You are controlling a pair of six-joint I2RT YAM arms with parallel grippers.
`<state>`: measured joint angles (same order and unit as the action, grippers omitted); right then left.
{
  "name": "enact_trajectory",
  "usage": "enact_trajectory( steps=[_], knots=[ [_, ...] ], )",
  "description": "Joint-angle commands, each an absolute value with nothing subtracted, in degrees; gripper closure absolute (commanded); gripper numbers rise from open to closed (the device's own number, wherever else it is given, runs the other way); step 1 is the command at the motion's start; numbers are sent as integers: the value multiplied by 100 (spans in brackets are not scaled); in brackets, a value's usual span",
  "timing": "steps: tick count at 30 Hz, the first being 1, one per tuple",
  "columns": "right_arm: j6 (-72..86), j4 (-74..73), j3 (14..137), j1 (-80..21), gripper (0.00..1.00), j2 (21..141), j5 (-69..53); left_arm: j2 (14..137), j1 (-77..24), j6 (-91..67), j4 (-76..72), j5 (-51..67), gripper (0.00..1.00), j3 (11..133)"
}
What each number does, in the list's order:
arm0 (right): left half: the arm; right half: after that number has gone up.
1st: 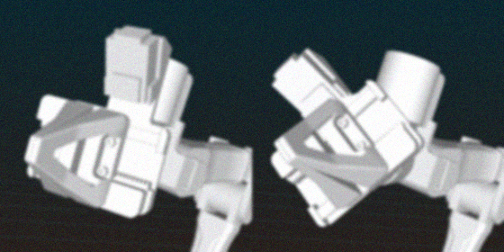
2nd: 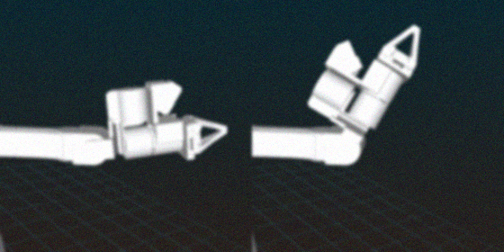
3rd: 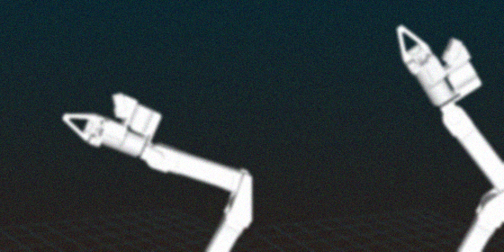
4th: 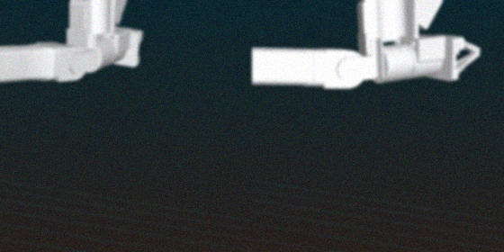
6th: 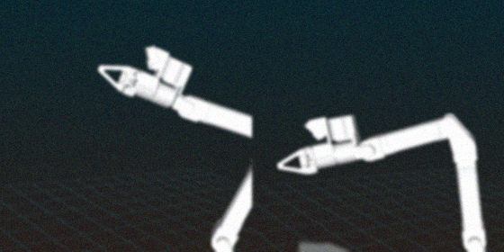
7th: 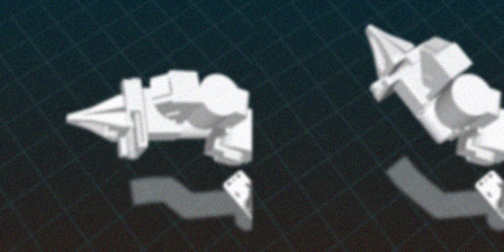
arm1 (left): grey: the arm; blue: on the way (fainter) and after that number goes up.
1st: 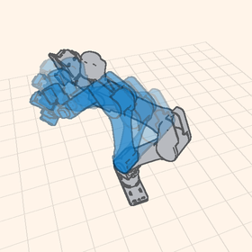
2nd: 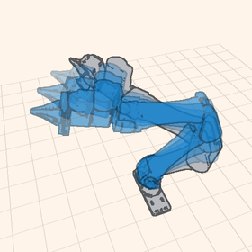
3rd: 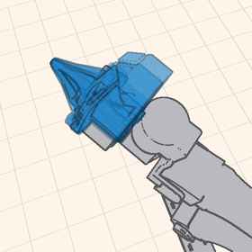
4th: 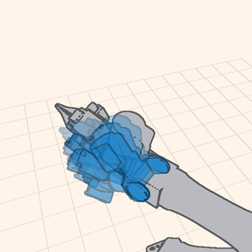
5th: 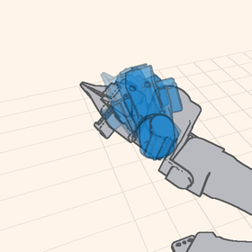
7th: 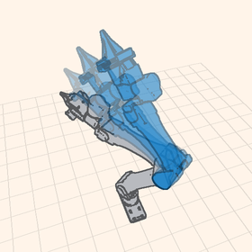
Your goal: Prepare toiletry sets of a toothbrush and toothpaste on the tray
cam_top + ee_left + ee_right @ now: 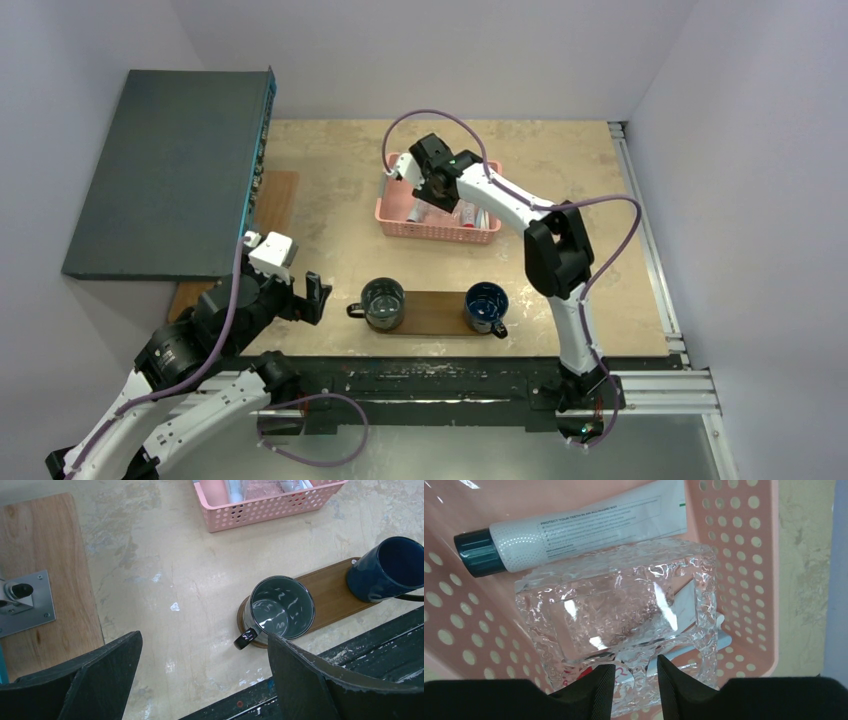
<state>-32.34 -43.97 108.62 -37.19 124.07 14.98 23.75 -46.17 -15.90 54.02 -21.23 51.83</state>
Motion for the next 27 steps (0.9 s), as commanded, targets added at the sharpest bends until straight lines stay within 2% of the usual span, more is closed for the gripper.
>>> enact_trajectory(
  steps=[1, 4, 12, 27],
  knots=[
    [-2959, -4603, 10730, -3757, 66, 11930, 1284, 2364, -4597, -1650, 5232, -2127, 4, 5168],
    [-2869, -4494, 10644, -3773, 78, 11817, 1400, 2349, -4593, -1648, 5242, -2127, 4, 5172],
    [-2653, -4179, 10534, -3918, 100, 11625, 1880, 2338, -4595, -1655, 5239, -2136, 4, 5174],
    [-1228, -3640, 10370, -3993, 100, 10864, 2698, 2345, -4598, -1652, 5247, -2161, 4, 5175]
  ],
)
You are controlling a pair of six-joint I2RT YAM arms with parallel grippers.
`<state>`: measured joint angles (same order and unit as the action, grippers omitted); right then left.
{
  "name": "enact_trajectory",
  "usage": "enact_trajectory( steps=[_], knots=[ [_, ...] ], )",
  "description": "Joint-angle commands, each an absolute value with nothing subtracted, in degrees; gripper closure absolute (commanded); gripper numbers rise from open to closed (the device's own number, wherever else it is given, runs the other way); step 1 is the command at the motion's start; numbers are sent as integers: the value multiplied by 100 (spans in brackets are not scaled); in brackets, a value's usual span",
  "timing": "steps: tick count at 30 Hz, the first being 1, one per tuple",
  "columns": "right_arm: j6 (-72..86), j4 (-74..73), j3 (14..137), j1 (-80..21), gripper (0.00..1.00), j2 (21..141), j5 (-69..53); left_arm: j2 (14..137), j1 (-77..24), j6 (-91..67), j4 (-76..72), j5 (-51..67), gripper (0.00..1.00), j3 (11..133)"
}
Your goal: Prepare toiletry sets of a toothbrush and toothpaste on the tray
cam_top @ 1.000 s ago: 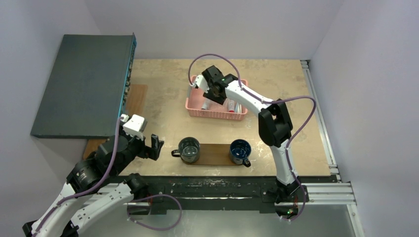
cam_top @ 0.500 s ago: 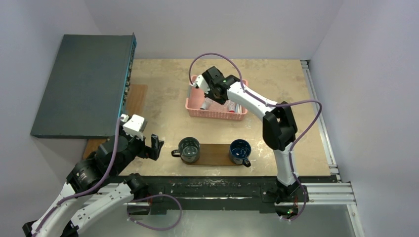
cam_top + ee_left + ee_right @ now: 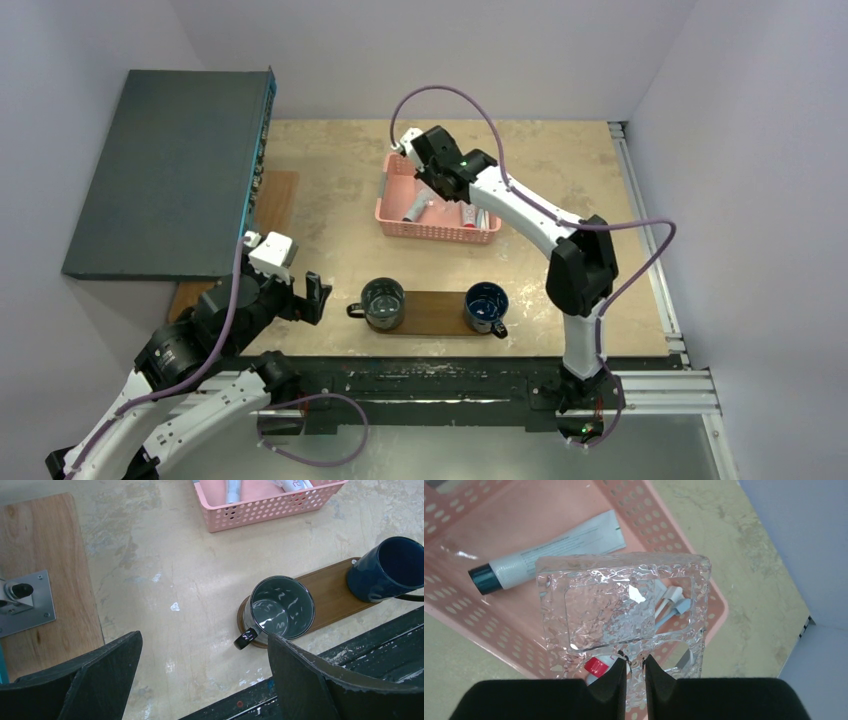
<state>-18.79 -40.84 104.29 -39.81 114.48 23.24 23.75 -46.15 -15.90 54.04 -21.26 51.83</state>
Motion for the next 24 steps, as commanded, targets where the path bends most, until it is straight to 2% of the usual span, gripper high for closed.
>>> enact_trajectory(
  steps=[1, 9, 15, 24],
  knots=[
    [-1076, -3652, 10365, -4000, 100, 10818, 2744, 2347, -4595, -1655, 5247, -2158, 4, 5169],
    [186, -4119, 10235, -4016, 100, 10414, 2830, 2347, -4595, -1653, 5248, -2179, 4, 5174],
    [1102, -4591, 10180, -4149, 100, 10137, 2434, 2338, -4602, -1652, 5258, -2197, 4, 5180],
    [2083, -4385, 9042, -4542, 100, 9363, 2585, 2314, -4599, -1666, 5267, -2189, 4, 5185]
  ],
)
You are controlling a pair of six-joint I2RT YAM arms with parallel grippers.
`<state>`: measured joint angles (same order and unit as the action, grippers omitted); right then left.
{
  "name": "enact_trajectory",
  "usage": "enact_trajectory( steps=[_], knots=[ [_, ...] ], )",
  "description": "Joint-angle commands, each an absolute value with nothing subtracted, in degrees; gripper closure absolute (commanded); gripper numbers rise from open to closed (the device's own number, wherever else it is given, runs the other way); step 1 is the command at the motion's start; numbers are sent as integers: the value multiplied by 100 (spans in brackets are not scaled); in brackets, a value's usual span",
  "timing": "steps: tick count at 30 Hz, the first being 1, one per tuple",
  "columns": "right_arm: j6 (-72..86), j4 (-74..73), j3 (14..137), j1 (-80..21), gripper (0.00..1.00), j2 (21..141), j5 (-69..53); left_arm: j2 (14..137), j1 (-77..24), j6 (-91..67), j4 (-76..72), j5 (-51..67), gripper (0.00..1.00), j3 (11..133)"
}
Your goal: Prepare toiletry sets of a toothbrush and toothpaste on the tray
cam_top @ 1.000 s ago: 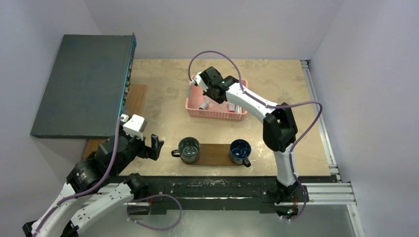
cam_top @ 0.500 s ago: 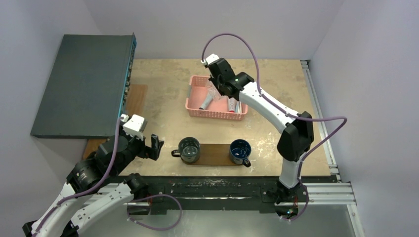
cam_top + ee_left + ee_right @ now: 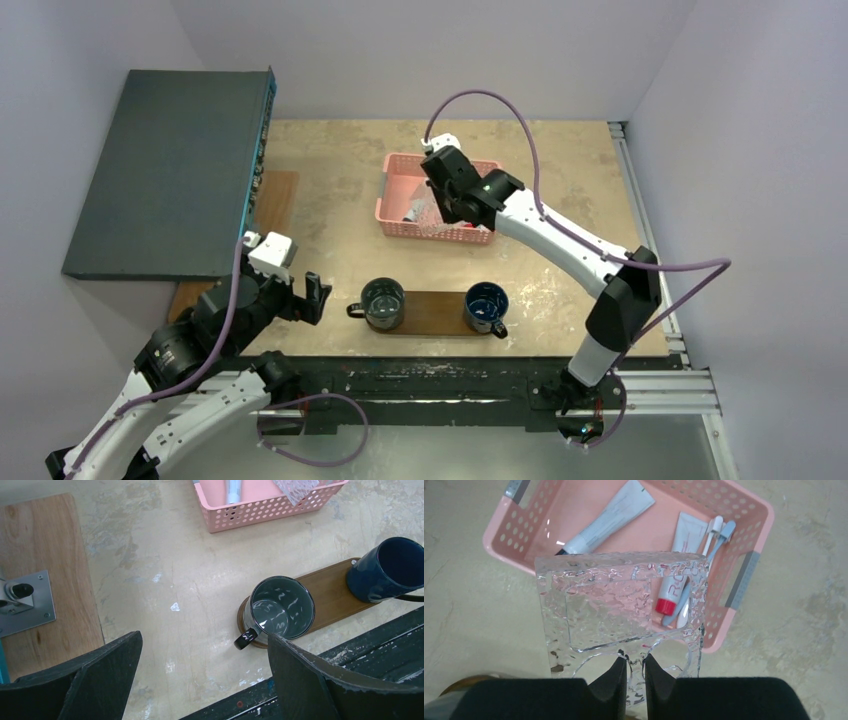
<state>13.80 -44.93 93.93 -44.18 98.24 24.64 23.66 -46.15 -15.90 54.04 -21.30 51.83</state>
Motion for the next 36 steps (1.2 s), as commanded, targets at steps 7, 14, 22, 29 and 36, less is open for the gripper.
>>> enact_trajectory(
  steps=[7, 14, 22, 29, 36],
  knots=[
    [2840, -4844, 8776, -4926, 100, 9186, 3101, 2290, -4599, -1661, 5273, -2179, 5, 5194],
    [3807, -5296, 8717, -5413, 100, 9142, 3324, 2251, -4600, -1687, 5313, -2204, 5, 5214],
    [4220, -5705, 8672, -5611, 100, 8963, 3216, 2232, -4598, -1730, 5355, -2280, 5, 5216],
    [4608, -6321, 8878, -5921, 100, 9119, 3233, 2199, -4597, -1775, 5396, -2388, 5, 5239],
    [5101, -6864, 9203, -6313, 100, 9322, 3300, 2180, -4604, -1802, 5421, -2426, 5, 5252]
  ],
)
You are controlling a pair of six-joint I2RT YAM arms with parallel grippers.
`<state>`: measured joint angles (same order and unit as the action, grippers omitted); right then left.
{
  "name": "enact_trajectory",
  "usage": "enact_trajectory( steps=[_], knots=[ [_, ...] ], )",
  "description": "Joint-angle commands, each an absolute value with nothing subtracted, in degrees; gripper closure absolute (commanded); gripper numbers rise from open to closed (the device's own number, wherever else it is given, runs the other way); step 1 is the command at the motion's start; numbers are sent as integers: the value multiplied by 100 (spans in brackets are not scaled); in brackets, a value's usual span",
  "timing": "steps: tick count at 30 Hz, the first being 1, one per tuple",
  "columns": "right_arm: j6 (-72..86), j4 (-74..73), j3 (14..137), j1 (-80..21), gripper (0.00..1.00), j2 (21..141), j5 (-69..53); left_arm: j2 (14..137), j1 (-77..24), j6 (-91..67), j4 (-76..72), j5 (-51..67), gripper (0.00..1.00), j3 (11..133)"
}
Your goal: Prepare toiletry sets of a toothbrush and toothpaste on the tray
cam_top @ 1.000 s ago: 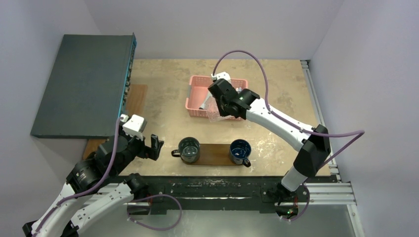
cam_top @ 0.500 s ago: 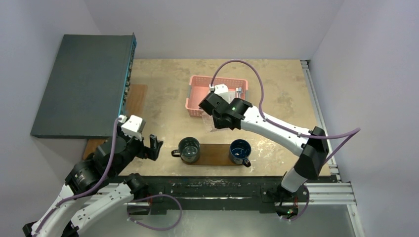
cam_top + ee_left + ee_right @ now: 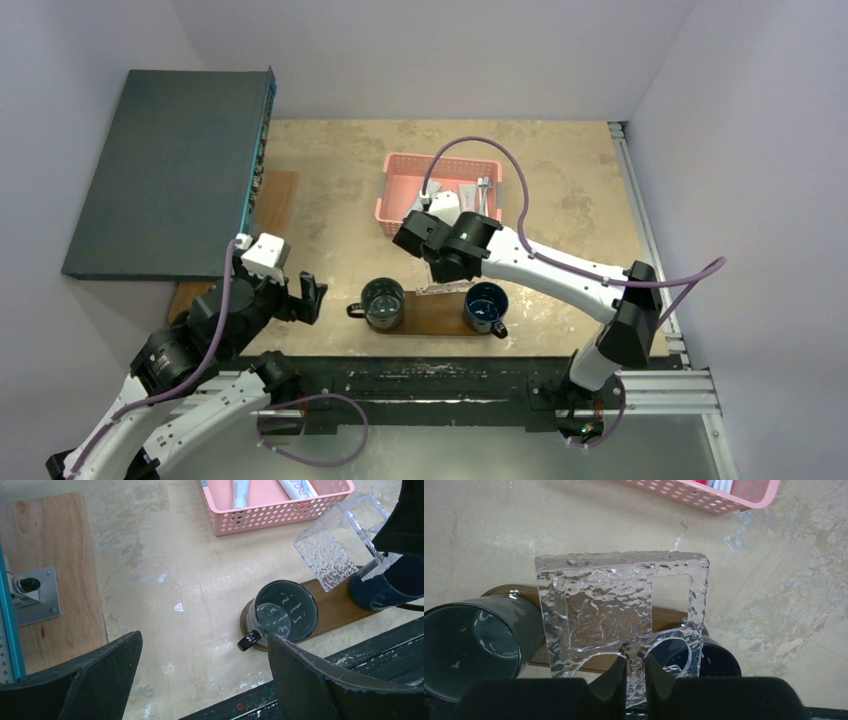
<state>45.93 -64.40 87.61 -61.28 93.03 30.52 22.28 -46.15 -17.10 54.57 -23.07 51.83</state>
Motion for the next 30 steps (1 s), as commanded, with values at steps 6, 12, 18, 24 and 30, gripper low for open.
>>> enact_trajectory(
  steps=[6, 12, 18, 24, 30],
  knots=[
    [5613, -7461, 9514, -6580, 100, 9529, 3480, 2130, -4597, -1833, 5461, -2501, 5, 5265],
    [5990, -7821, 9676, -6769, 100, 9698, 3608, 2088, -4603, -1878, 5518, -2614, 5, 5295],
    [6240, -7816, 9679, -6945, 100, 9876, 3565, 2073, -4593, -1906, 5546, -2714, 5, 5300],
    [6361, -7806, 9764, -7085, 100, 10064, 3531, 2050, -4596, -1938, 5587, -2769, 5, 5328],
    [6523, -7809, 9689, -7201, 100, 10156, 3448, 1988, -4599, -1960, 5612, -2839, 5, 5326]
  ],
)
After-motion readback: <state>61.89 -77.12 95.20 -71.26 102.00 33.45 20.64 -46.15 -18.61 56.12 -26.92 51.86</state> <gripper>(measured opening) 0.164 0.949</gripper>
